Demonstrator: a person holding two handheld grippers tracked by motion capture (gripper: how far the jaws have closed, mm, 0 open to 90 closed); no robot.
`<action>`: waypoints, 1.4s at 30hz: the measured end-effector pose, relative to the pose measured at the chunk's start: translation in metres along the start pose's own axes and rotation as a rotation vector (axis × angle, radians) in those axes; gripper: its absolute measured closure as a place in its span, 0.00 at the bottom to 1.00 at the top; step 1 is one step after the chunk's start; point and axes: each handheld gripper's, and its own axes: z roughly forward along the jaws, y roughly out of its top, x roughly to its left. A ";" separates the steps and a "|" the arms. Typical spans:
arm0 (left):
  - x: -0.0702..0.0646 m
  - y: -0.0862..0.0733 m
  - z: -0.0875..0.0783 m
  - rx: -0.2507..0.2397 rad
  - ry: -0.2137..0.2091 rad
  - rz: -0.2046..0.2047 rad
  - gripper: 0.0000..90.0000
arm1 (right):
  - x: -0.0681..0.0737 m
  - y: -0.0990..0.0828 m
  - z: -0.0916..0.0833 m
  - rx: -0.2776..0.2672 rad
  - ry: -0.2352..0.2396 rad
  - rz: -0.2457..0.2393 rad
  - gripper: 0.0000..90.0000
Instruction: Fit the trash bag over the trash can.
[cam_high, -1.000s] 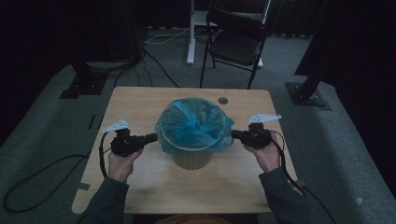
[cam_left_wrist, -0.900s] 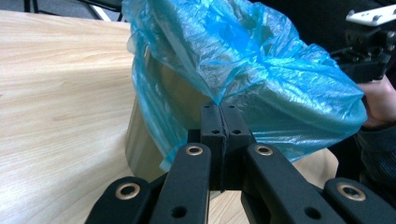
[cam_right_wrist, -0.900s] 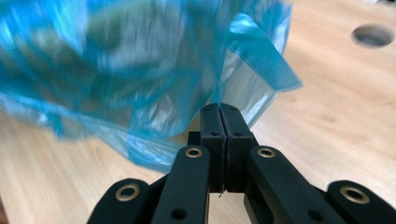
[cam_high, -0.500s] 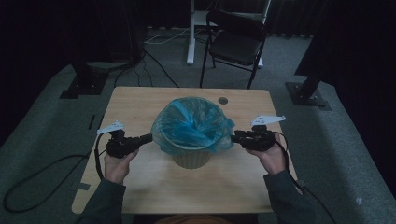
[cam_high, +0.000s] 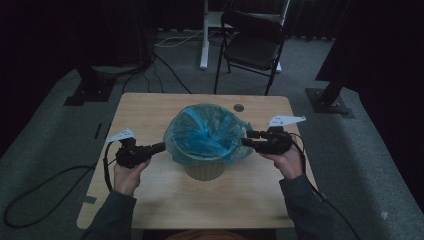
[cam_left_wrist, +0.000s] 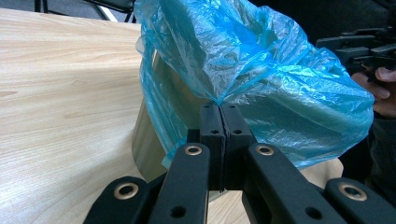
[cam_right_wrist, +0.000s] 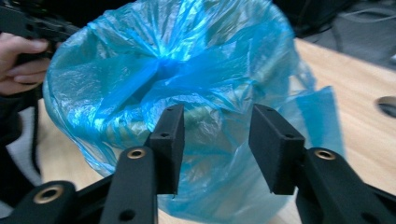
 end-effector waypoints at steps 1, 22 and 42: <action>0.000 0.000 0.000 0.000 0.000 0.000 0.99 | 0.000 0.000 0.000 0.000 0.000 0.000 0.65; -0.004 -0.009 0.007 0.052 0.018 0.017 1.00 | -0.006 -0.024 0.008 0.134 0.051 0.008 1.00; 0.006 -0.020 0.011 0.103 0.060 -0.016 1.00 | -0.003 -0.031 0.019 0.258 0.001 0.001 1.00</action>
